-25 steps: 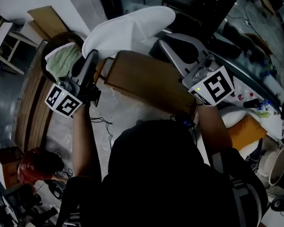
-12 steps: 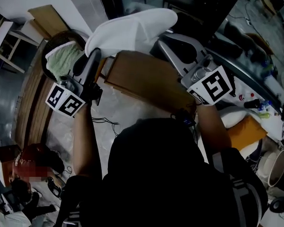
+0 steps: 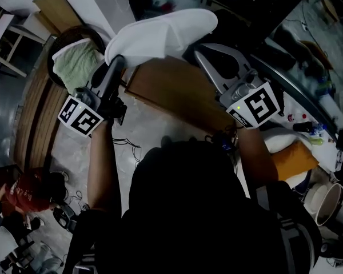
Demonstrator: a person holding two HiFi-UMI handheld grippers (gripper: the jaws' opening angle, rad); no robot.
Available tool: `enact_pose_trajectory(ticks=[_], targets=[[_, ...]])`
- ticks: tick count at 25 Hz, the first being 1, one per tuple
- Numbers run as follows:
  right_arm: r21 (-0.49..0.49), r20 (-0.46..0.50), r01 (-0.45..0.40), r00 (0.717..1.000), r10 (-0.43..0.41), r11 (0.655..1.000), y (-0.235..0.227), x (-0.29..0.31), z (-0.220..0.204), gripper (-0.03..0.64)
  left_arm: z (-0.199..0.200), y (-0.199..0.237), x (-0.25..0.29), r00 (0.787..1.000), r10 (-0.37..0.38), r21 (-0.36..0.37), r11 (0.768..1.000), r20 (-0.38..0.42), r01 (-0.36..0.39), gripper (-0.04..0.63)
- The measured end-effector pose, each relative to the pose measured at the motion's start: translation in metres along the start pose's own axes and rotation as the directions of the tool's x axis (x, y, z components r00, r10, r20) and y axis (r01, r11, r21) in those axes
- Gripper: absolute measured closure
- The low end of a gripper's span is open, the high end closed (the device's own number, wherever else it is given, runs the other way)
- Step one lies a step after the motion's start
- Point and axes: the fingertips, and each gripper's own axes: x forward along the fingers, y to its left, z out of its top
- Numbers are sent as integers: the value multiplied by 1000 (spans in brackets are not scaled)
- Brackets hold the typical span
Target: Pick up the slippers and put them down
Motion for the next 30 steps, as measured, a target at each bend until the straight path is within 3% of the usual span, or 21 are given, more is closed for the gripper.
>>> enact_pose_trajectory(ticks=[5, 8, 12, 15, 20, 22, 30], targets=[[63, -70, -11, 997, 16, 998, 0, 16, -32, 584, -42, 42, -12, 995, 83, -100, 991, -64, -89, 552], [137, -135, -25, 990, 44, 990, 11, 20, -63, 584, -83, 63, -33, 983, 147, -203, 965, -112, -167, 552], [222, -208, -45, 974, 92, 974, 36, 23, -112, 584, -146, 92, -65, 960, 225, -308, 913, -167, -267, 552], [293, -266, -55, 954, 136, 955, 44, 11, -155, 584, -207, 106, -77, 935, 285, -371, 862, -211, -346, 552], [384, -324, 0, 936, 135, 924, 46, 11, -226, 584, -278, 132, -82, 915, 303, -405, 826, -265, -391, 552], [419, -345, 11, 927, 148, 908, 52, 17, -256, 584, -304, 145, -89, 906, 314, -431, 802, -284, -413, 552], [485, -392, 49, 905, 167, 873, 71, 17, -322, 584, -374, 185, -127, 850, 420, -535, 661, -318, -526, 552]])
